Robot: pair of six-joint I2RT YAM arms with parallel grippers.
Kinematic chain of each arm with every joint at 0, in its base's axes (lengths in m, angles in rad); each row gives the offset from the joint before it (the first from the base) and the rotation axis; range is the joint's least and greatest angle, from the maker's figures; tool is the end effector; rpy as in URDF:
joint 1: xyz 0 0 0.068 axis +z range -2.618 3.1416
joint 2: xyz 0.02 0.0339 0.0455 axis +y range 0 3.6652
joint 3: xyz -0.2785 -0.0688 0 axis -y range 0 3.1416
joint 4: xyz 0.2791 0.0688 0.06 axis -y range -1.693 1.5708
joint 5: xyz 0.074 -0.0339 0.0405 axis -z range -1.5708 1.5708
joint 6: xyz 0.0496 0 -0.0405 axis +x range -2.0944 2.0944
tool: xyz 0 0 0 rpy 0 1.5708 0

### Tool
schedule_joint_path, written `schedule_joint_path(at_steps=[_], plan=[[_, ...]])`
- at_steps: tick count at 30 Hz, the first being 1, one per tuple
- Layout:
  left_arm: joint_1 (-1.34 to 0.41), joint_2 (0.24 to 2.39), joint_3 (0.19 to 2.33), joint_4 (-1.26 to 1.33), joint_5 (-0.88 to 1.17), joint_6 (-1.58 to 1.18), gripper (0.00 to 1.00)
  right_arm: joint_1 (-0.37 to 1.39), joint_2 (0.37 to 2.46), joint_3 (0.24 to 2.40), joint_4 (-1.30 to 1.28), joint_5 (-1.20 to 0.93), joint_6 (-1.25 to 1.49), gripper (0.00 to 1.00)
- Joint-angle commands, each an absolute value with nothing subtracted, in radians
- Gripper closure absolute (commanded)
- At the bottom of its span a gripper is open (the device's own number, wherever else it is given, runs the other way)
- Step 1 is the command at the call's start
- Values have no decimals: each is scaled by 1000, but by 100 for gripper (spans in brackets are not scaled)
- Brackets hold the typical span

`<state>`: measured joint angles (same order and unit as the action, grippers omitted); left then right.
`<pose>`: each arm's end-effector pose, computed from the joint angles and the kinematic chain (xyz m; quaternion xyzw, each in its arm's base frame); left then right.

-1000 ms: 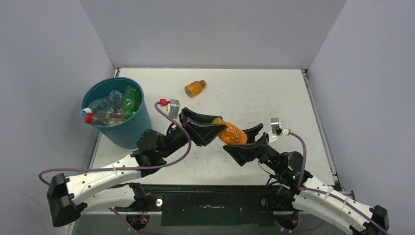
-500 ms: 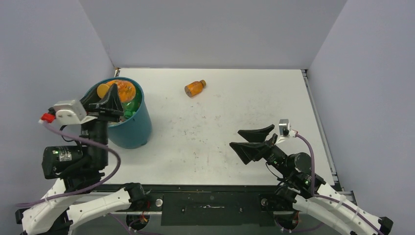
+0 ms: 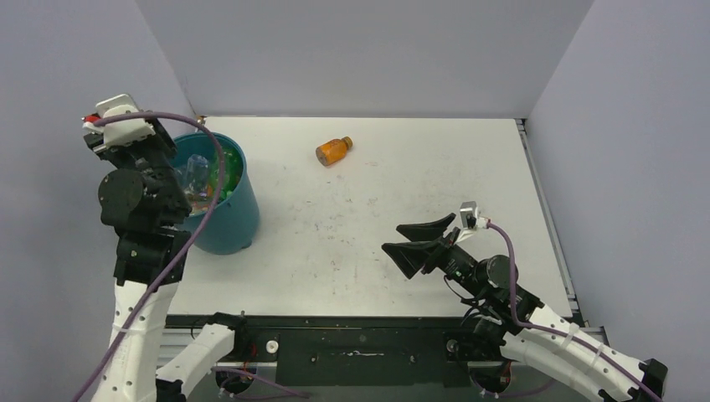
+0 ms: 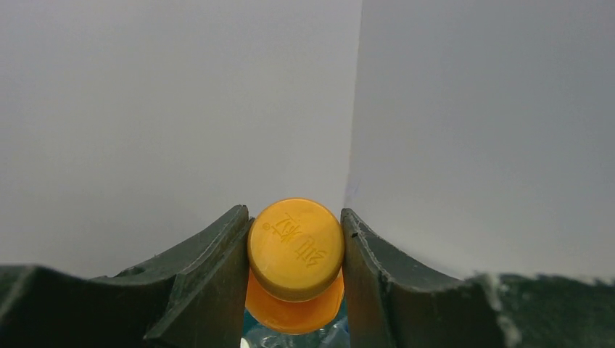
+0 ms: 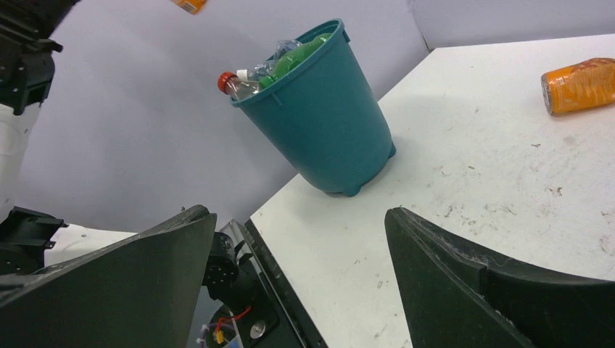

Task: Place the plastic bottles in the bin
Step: Place the plastic bottle in the trash bin.

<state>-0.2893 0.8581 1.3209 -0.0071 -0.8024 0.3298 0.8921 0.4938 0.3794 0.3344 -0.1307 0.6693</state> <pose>0.1618 -0.0110 0.5502 -0.1672 0.5649 0.2224 0.7768 0.1074 0.1435 0.3001 -0.1200 0.6143 0.5771 0.5245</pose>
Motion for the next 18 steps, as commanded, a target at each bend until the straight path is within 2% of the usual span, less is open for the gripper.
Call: schedule_joint_path(at_steps=[1,9,18], plan=[[-140,931,1367,-255,-523,-51,100,900,490,394,422,-152,685,10],[25,1030,1253,-155,-437,-226,100,900,517,427,390,-182,651,10],[43,998,1031,114,-599,-249,100,899,509,329,500,-168,704,10]])
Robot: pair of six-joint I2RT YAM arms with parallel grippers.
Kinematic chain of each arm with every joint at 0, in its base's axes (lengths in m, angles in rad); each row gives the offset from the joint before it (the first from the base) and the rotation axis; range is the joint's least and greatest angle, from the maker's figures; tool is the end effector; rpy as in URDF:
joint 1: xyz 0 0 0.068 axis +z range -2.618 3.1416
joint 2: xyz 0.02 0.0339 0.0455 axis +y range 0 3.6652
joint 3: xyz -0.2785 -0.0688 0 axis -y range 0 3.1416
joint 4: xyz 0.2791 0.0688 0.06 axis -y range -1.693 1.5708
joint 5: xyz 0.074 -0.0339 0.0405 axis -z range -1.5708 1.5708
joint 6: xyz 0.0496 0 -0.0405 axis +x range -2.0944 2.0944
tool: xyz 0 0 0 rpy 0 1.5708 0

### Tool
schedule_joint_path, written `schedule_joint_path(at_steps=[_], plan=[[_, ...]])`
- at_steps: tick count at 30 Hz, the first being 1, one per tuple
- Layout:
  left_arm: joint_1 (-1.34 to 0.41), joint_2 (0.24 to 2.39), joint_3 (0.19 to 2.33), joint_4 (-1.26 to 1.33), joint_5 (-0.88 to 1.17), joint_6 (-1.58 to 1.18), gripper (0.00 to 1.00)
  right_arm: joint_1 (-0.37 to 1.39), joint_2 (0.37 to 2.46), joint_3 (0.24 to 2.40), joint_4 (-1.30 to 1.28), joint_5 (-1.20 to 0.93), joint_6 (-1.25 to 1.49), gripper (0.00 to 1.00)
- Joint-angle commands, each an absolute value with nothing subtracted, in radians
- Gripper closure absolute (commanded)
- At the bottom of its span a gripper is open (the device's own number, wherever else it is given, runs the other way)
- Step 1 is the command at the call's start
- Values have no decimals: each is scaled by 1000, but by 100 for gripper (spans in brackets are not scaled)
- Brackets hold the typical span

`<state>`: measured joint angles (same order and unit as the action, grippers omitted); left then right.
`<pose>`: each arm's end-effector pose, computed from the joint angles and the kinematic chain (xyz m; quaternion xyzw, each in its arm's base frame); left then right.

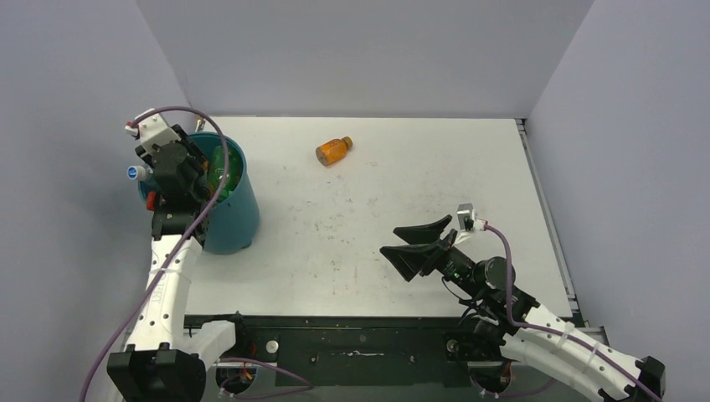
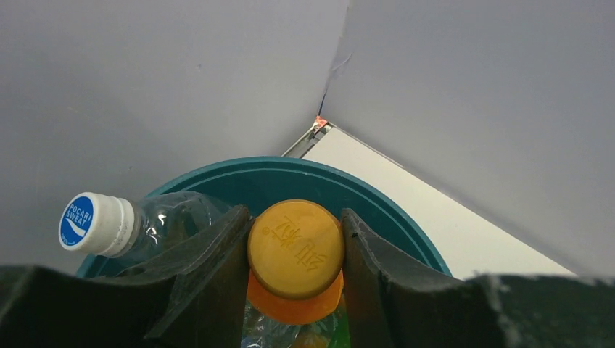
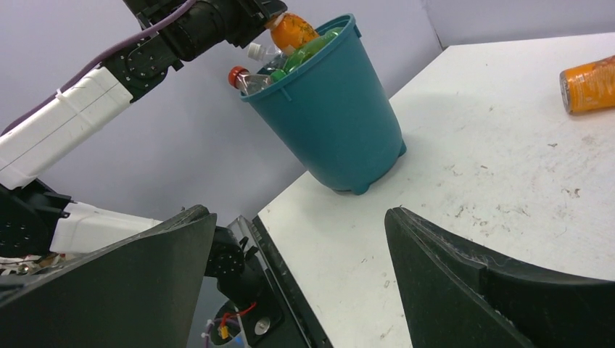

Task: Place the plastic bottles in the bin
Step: Place the plastic bottle in the trash bin.

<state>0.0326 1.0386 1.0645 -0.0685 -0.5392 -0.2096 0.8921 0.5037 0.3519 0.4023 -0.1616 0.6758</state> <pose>0.2716 0.0343 0.4157 -0.2670 0.6686 0.1326 0.6813 0.1069 0.1453 0.2955 -0.1294 0.6008 0.5910 0.5226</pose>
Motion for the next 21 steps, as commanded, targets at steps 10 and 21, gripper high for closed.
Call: schedule_joint_path(at_steps=[10,21], plan=[[17,924,1061,231,-531,-270,100,899,510,344,473,-172,696,10],[36,960,746,667,-387,-199,100,898,476,349,423,-181,670,10]])
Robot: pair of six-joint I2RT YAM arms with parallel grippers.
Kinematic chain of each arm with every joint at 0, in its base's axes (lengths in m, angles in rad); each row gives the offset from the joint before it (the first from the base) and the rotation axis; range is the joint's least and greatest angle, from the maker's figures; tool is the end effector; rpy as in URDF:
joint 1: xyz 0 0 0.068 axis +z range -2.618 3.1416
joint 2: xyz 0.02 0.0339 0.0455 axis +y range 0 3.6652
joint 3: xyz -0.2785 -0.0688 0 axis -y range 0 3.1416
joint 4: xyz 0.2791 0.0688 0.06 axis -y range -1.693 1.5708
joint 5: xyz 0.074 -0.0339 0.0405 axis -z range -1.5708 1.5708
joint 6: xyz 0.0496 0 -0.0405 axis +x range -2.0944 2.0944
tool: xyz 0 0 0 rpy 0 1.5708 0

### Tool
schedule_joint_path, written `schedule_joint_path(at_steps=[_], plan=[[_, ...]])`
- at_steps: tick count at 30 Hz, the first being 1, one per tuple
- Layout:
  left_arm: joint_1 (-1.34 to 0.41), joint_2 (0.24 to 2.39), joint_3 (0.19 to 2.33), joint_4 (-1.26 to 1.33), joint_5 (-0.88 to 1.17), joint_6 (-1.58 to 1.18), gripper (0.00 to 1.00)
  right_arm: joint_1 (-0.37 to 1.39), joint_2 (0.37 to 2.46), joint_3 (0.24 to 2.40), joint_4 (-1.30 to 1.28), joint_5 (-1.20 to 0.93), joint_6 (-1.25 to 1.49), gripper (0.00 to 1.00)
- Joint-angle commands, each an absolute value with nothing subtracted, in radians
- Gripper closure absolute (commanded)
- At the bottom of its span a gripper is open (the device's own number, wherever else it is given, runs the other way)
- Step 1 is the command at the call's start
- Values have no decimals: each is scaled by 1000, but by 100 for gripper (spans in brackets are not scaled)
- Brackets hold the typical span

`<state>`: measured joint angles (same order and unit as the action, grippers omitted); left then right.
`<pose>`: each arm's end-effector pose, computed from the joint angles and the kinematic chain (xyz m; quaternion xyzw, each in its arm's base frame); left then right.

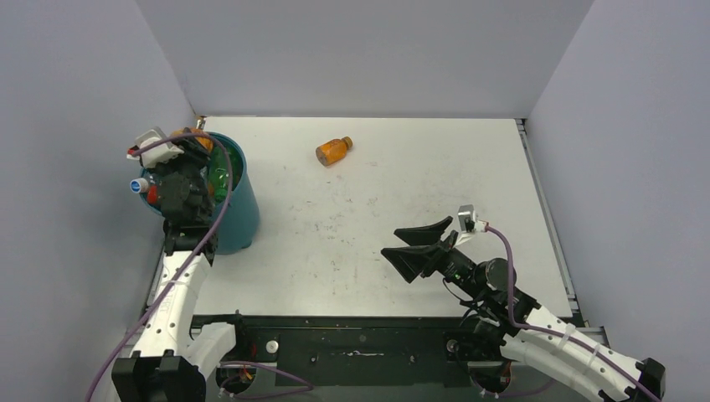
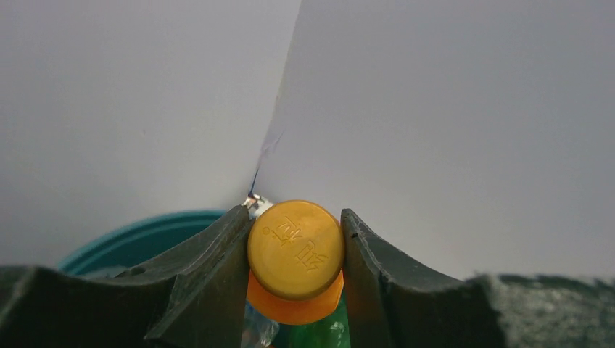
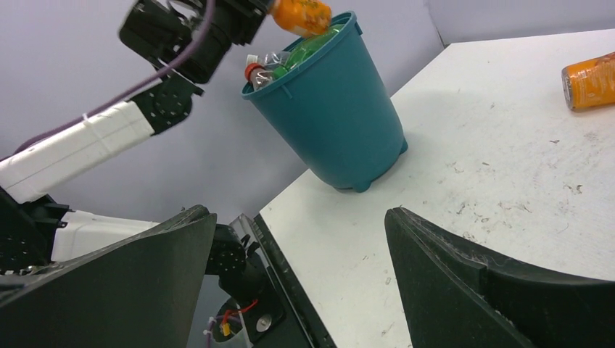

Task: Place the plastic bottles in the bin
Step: Place the plastic bottle in the trash bin.

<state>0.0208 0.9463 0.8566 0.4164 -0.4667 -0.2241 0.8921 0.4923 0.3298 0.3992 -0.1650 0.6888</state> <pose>0.2520 0.0276 0.4122 -0.2558 0.5397 0.0538 0.8003 0.1062 0.1446 0.2880 -0.1270 0.6068 0.5923 0.5146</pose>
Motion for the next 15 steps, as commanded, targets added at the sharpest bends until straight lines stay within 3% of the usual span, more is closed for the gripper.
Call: schedule_joint_path(at_steps=[1,4,8,9,12,15], plan=[[40,967,716,711,-374,-199,100,899,476,347,425,-183,672,10],[43,989,650,851,-370,-196,100,899,470,339,431,-191,684,10],[43,961,617,852,-420,-214,98,900,443,333,419,-184,688,10],[43,947,615,838,-430,-213,90,899,435,331,416,-179,688,10],[42,892,616,775,-452,-213,48,899,431,330,418,-174,686,10],[39,840,638,683,-471,-215,20,899,441,340,418,-181,686,10]])
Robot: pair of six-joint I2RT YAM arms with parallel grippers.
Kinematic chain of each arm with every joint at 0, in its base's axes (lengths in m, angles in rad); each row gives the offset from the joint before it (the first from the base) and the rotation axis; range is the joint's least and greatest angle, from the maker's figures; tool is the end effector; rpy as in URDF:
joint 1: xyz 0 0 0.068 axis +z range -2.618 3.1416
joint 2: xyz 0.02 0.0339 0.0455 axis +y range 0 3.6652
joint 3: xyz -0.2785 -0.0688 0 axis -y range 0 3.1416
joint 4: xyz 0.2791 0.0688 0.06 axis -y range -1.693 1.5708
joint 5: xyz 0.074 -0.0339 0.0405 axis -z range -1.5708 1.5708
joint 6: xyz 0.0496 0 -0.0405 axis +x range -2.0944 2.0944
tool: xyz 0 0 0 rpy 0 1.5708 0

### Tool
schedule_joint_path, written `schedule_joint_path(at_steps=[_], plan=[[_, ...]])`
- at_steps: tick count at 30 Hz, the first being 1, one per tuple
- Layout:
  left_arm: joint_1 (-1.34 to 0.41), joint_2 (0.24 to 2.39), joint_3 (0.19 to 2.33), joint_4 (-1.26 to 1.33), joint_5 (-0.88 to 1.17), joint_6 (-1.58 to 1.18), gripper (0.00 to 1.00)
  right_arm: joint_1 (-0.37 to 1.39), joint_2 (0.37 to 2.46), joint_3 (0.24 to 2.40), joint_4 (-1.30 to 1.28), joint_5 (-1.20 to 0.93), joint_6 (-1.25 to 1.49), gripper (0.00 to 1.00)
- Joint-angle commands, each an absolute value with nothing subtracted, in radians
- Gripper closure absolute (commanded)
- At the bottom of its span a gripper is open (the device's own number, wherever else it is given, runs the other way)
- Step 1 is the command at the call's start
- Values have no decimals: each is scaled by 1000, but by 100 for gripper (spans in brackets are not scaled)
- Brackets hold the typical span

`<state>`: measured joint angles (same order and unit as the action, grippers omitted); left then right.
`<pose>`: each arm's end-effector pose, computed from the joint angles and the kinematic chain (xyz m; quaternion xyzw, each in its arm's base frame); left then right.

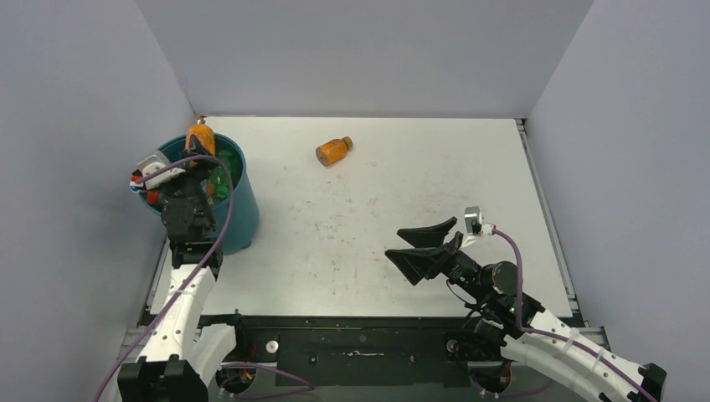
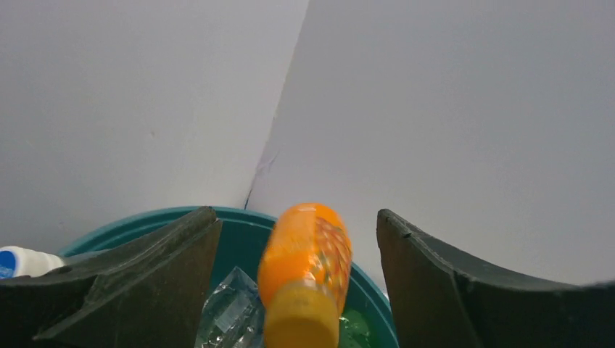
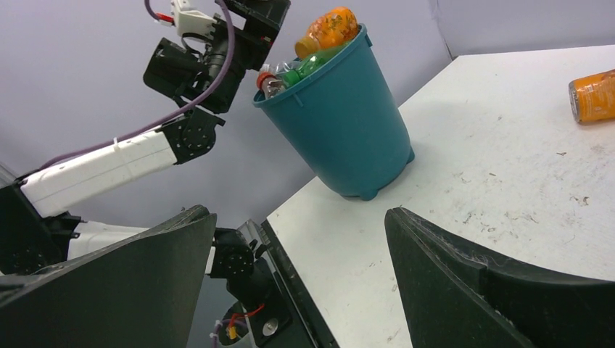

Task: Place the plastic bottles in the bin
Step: Place the plastic bottle in the trash bin, then move the plastic bottle to the center of the board.

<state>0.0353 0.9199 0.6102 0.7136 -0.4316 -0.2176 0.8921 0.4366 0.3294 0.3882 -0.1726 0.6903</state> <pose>0.2440 0.0294 0.3539 -0.2451 0.5113 0.0433 0.8226 0.0998 0.1374 0.2951 -0.1289 0.5889 0.6027 0.5229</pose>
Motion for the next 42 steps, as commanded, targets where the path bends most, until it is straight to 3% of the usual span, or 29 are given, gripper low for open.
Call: schedule_joint_path(at_steps=[1,2,12,20,24,29,37,42], plan=[[36,822,648,654,-477,-217,8,900,443,343,417,-184,686,10],[32,806,662,618,-481,-219,2,899,443,346,414,-185,686,10],[-85,754,1008,105,-492,-281,4,899,434,378,377,-171,666,10],[-129,775,1105,-109,-449,-246,4,900,458,379,381,-170,665,10],[-67,856,1125,-171,-432,-300,1,899,473,377,392,-172,665,10],[102,932,1095,-140,-211,-465,36,899,482,377,397,-173,664,10],[199,959,937,-29,-225,-589,55,899,484,377,394,-170,648,10],[200,956,871,2,-228,-594,58,899,496,373,408,-170,648,10]])
